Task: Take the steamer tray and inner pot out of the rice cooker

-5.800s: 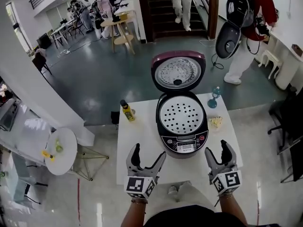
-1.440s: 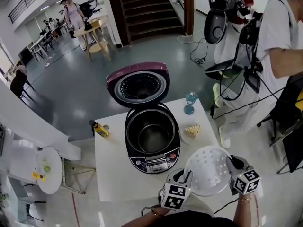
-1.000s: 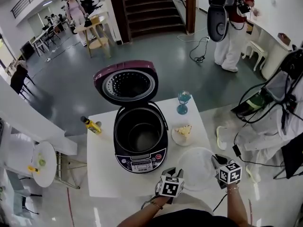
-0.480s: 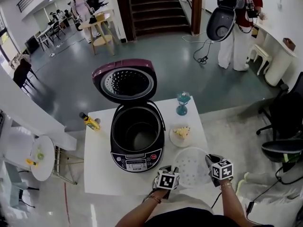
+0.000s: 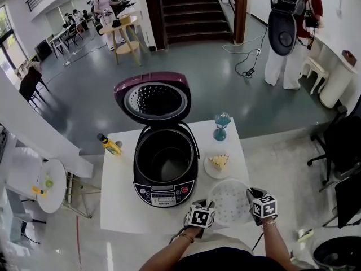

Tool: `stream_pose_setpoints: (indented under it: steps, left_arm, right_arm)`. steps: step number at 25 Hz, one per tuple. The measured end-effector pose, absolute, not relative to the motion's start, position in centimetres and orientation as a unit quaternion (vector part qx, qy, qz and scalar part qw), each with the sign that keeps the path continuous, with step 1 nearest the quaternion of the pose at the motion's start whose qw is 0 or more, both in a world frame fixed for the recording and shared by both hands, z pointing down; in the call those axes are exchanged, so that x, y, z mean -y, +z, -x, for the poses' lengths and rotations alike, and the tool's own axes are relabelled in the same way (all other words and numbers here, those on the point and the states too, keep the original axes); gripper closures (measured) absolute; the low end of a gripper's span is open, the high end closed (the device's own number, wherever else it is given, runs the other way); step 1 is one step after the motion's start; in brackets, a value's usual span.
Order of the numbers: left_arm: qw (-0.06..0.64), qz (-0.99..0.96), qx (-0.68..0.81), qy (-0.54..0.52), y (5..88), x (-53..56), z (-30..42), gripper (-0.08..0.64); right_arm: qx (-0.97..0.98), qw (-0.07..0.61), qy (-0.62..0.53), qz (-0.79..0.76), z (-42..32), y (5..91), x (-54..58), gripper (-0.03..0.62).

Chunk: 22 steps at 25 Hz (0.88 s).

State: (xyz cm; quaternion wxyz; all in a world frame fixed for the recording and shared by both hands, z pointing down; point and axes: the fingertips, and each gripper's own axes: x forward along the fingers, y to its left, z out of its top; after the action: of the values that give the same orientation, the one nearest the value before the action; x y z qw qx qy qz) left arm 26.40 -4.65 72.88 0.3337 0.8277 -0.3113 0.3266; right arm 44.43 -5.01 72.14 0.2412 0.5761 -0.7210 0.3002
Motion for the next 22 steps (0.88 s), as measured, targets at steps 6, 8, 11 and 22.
stream_pose_setpoints:
  steps: [6,8,11,22]
  left_arm:
    - [0.321,-0.838,0.314,0.311,72.7,4.3,-25.9,0.471]
    - [0.321,-0.840,0.316,0.303,72.4,4.1,-25.4,0.469]
    - [0.334,-0.847,0.321,0.259,71.5,4.2,-25.0,0.468]
    - [0.304,-0.892,0.265,0.203,66.1,1.6,-23.0,0.388]
  right_arm:
    - [0.728,0.256,0.283,-0.569,-43.9,72.5,4.9,0.403]
    - [0.728,0.254,0.281,-0.571,-44.0,72.1,4.8,0.402]
    - [0.728,0.255,0.273,-0.575,-44.2,71.7,4.6,0.396]
    - [0.718,0.293,0.220,-0.592,-43.6,69.6,5.5,0.397]
